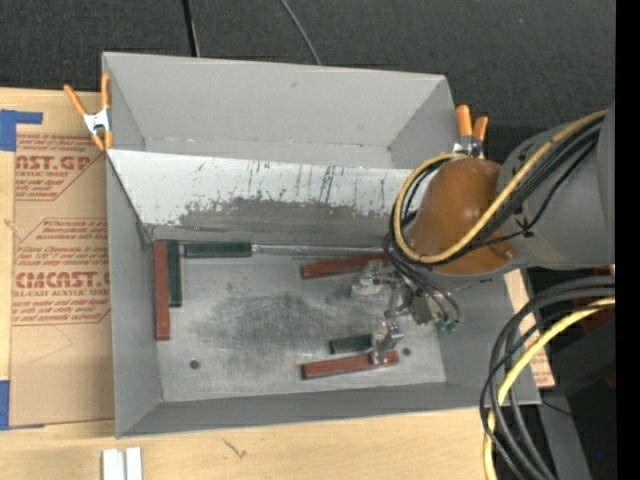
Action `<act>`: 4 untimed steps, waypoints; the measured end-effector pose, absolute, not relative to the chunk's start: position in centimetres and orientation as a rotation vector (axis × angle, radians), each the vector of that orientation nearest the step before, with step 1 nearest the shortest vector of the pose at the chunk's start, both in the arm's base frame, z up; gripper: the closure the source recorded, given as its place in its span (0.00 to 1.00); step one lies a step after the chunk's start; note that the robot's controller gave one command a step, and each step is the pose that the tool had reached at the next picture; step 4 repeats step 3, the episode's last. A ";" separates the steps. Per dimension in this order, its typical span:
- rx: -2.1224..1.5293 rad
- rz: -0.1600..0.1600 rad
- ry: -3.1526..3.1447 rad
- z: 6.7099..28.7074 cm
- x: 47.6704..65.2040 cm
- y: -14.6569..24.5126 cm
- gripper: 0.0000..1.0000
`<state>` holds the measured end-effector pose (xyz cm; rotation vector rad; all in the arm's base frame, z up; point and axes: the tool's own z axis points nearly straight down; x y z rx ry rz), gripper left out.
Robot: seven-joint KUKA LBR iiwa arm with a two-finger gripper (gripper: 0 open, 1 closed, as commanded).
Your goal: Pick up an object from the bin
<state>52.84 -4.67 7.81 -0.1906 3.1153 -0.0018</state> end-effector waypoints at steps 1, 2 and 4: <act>-0.190 -0.003 3.116 7.8 52.8 -4.7 1.00; -0.190 -0.003 3.116 7.8 52.8 -4.7 1.00; -0.129 0.000 3.141 28.1 50.5 -4.9 1.00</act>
Offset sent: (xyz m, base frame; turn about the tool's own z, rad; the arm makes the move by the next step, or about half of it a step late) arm 0.0000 0.0000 0.0000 0.0000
